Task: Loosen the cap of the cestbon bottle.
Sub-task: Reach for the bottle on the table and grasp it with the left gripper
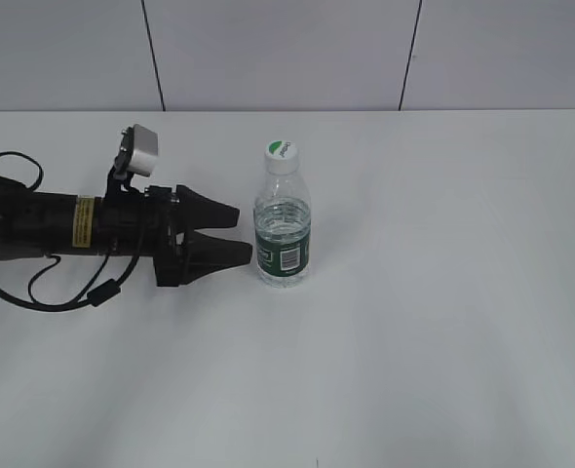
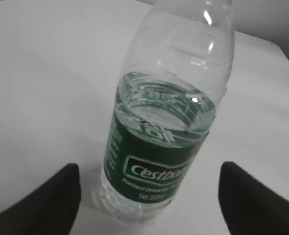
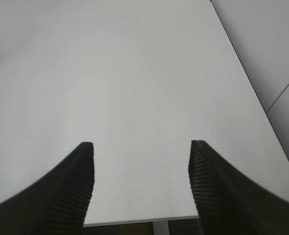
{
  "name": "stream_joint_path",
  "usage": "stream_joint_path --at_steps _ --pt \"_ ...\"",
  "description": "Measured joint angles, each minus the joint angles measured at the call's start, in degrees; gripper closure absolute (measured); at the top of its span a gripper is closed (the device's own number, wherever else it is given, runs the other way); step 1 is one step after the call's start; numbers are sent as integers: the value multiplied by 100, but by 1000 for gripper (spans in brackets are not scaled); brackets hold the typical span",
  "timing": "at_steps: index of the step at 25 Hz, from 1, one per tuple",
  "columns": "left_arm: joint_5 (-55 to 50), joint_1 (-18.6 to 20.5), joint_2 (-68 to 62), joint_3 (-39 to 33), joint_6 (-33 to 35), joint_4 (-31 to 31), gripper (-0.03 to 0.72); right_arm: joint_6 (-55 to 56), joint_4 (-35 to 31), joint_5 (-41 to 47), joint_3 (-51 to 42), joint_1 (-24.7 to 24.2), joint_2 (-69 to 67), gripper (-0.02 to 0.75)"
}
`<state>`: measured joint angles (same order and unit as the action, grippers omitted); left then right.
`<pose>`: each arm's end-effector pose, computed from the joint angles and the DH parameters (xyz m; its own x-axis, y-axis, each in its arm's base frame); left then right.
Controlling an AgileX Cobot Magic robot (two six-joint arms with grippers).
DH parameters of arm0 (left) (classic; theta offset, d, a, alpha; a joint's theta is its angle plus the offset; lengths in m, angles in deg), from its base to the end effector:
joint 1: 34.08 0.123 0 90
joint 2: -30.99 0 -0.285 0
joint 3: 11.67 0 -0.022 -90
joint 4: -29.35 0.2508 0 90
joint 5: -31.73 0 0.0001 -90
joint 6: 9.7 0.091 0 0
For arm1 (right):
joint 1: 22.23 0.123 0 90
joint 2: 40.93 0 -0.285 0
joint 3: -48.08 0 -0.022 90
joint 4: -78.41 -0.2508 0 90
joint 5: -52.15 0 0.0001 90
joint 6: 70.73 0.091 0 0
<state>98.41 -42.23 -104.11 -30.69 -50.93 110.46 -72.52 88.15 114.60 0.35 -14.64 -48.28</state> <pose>0.3432 -0.1325 0.0813 -0.2953 0.2365 -0.9257 0.9404 0.2431 -0.2378 -0.0077 -0.0148 0.2799 -0.4503 -0.1700 -0.8765 -0.0483 0.9849 -0.1662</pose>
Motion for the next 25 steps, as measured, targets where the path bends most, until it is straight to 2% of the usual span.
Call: stream_joint_path --at_steps 9,15,25 --pt "166 -44 0 265 109 34 155 0 6 4 0 0 0 272" --pt "237 -252 -67 462 109 110 155 0 6 4 0 0 0 272" --pt "280 -493 -974 1322 111 160 155 0 6 4 0 0 0 272"
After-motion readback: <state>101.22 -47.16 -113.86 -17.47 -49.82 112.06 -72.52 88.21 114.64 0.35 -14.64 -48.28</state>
